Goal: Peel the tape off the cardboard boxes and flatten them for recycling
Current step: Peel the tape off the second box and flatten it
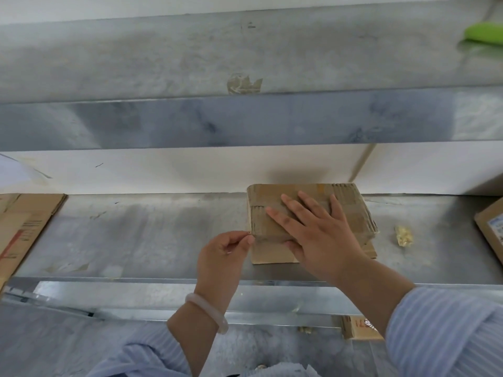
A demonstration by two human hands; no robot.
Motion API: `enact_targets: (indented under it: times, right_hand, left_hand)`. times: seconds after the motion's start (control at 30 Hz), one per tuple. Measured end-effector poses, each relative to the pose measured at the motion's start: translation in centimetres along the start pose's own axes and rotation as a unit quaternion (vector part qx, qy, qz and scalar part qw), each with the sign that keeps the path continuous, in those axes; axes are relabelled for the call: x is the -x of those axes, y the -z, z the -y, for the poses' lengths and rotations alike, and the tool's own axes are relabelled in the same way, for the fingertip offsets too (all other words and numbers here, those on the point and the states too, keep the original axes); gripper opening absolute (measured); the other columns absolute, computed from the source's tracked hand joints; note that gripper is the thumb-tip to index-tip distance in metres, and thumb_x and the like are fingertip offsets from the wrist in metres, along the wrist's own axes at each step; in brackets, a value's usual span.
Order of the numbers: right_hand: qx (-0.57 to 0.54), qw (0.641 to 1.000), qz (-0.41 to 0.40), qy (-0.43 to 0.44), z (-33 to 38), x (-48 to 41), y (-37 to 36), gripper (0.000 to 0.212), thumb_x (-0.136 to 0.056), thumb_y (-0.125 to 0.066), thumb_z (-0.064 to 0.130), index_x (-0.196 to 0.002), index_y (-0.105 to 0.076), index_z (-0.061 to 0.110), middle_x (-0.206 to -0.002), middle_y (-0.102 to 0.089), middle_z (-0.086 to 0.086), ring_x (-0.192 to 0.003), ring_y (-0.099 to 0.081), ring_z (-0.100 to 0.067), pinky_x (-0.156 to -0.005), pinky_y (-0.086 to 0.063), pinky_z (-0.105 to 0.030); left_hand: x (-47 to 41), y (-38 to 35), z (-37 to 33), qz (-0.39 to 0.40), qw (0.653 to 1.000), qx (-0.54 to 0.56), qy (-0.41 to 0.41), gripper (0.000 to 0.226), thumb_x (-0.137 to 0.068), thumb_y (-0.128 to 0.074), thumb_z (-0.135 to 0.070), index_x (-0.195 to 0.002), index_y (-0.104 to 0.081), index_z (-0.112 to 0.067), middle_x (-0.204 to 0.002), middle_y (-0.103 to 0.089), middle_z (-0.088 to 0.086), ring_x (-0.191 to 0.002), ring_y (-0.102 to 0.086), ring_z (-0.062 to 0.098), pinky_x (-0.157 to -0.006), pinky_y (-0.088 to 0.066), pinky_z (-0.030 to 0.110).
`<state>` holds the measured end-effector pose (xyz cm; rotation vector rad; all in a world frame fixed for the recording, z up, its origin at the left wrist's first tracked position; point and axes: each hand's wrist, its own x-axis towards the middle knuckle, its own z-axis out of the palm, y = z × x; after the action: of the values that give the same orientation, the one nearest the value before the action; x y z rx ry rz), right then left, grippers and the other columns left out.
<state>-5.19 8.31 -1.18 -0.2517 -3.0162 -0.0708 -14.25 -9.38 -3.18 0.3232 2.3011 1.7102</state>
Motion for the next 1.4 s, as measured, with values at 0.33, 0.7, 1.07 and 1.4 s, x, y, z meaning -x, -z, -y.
enact_targets:
  times: [0.33,0.7,1.07,1.4]
  right_hand:
    - [-0.004,1.0,0.008,0.002,0.1,0.1,-0.1,0.073,-0.092,-0.049,0.047,-0.15,-0.004,0.046,-0.16,-0.023,0.005,-0.147,-0.021,-0.026,-0.11,-0.018,-0.067]
    - [-0.01,1.0,0.008,0.004,0.0,0.2,-0.3,0.073,-0.093,-0.045,0.048,-0.149,0.003,0.047,-0.162,-0.014,0.007,-0.149,-0.013,-0.023,-0.112,-0.014,-0.064]
    - [0.008,1.0,0.012,0.004,-0.1,0.0,-0.3,0.072,-0.092,-0.048,0.049,-0.15,-0.006,0.045,-0.16,-0.023,0.005,-0.147,-0.021,-0.025,-0.111,-0.019,-0.065]
    - [0.01,1.0,0.007,-0.004,-0.1,-0.1,-0.3,0.073,-0.091,-0.05,0.048,-0.15,-0.007,0.045,-0.159,-0.025,0.004,-0.146,-0.023,-0.025,-0.11,-0.02,-0.065]
  left_hand:
    - [-1.0,0.6,-0.8,0.123,0.991,0.017,0.057,0.018,-0.095,-0.057,-0.008,-0.077,-0.059,-0.01,-0.075,-0.064,0.004,-0.078,-0.061,0.02,-0.084,-0.055,0.039]
    - [-1.2,1.6,-2.2,0.209,0.93,0.217,0.212,0.022,-0.099,-0.046,-0.004,-0.08,-0.058,-0.005,-0.067,-0.063,0.006,-0.061,-0.061,0.013,-0.071,-0.057,0.033]
    - [-1.2,3.0,0.6,0.11,0.988,-0.067,-0.087,0.037,-0.082,-0.072,-0.006,-0.101,-0.057,-0.034,-0.091,-0.063,-0.011,-0.076,-0.065,0.009,-0.071,-0.055,0.02]
    - [-2.7,2.7,0.3,0.062,0.832,-0.32,-0.449,0.015,-0.086,-0.066,-0.023,-0.1,-0.059,-0.019,-0.096,-0.064,-0.003,-0.074,-0.063,0.012,-0.069,-0.051,0.024]
